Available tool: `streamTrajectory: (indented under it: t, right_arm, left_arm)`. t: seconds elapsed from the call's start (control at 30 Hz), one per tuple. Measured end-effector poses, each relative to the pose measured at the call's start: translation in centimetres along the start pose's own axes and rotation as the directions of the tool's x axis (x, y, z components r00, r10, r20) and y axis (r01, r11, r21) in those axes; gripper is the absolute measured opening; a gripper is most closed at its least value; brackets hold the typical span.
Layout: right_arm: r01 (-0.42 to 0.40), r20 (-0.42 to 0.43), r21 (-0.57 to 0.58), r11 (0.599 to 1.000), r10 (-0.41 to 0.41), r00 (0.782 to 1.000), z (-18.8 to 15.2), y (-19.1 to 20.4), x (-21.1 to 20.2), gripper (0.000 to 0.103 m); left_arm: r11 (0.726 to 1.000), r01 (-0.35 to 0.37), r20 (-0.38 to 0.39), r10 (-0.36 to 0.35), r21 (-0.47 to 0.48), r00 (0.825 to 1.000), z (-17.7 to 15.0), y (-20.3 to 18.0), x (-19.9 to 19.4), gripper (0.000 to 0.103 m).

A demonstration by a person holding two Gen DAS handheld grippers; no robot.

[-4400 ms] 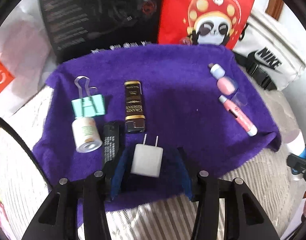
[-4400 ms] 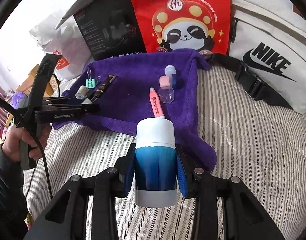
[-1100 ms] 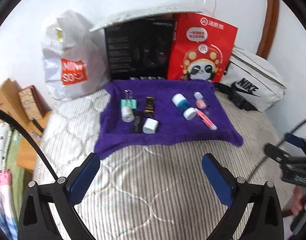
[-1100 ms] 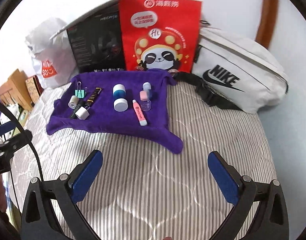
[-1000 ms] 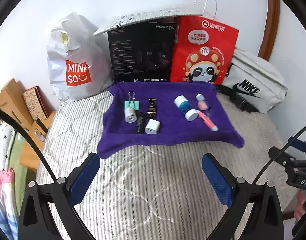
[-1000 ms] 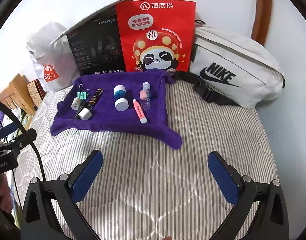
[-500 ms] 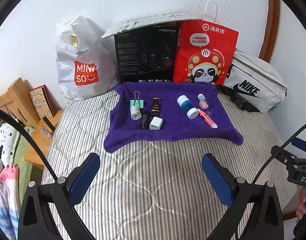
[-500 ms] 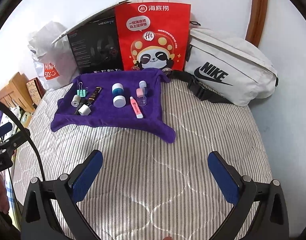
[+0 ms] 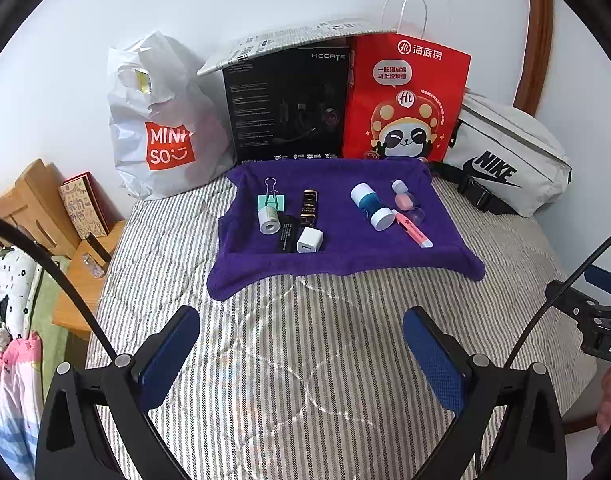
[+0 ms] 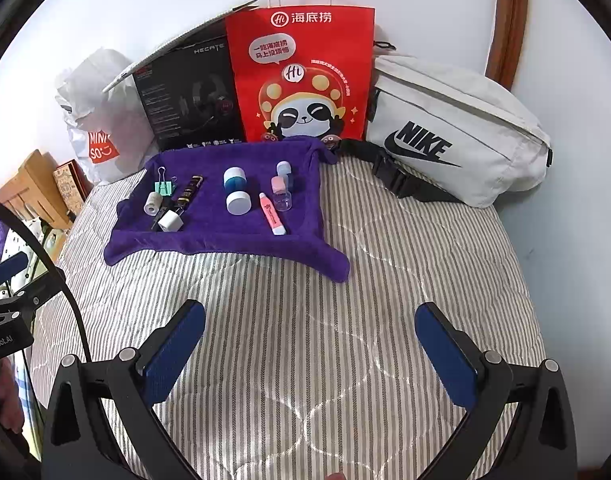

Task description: Organize rigid objects

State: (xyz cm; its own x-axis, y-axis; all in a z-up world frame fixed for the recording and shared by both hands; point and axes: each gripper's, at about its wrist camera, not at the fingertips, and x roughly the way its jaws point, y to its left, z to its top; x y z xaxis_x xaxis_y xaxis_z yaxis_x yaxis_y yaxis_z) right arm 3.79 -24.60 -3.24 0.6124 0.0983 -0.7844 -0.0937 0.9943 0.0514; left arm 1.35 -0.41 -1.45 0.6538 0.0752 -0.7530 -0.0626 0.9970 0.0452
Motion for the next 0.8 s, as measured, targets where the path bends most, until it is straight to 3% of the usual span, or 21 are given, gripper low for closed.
streamTrajectory:
  t: [0.8]
  right_arm:
    - [0.0, 0.001, 0.002, 1.0, 0.0, 1.0, -0.12, 0.23, -0.41, 0.103]
  left_arm:
    - [1.0, -0.013, -0.003, 0.013, -0.003, 1.0, 0.04, 0.6, -0.44, 0.103]
